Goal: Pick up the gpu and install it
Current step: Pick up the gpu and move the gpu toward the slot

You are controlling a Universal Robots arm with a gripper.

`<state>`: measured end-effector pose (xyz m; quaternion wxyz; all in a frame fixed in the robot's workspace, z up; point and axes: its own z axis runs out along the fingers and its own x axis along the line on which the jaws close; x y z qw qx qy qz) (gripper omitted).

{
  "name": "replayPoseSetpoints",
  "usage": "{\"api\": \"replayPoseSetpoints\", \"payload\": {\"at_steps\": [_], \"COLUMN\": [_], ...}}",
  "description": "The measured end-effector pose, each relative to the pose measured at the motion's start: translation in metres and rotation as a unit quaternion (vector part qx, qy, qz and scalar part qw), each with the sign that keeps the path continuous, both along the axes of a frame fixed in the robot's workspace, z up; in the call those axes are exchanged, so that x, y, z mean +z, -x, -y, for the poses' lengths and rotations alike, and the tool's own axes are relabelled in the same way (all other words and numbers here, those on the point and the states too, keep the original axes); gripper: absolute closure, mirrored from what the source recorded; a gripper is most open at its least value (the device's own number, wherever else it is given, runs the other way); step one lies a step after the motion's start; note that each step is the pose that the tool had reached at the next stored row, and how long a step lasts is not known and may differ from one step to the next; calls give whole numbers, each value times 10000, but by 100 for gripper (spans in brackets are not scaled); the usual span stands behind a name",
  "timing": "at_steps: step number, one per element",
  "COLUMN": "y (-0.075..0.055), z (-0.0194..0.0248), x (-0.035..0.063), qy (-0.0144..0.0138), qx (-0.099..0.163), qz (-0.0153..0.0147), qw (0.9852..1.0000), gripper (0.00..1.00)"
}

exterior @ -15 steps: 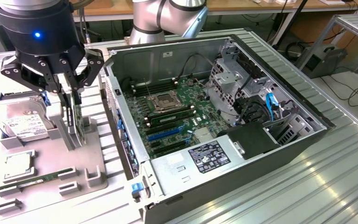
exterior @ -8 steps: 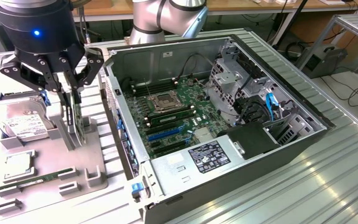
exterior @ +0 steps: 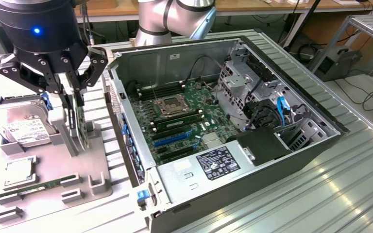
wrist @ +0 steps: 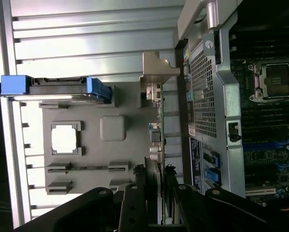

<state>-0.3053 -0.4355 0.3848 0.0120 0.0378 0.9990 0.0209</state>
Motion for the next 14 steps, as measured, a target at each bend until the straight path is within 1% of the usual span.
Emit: {"api": "replayPoseSetpoints", "payload": {"at_steps": [14], "y": [0], "z": [0], "x": [45], "qy": [4], "qx": [1], "qz": [0], "qw": [10000], "gripper": [73]}}
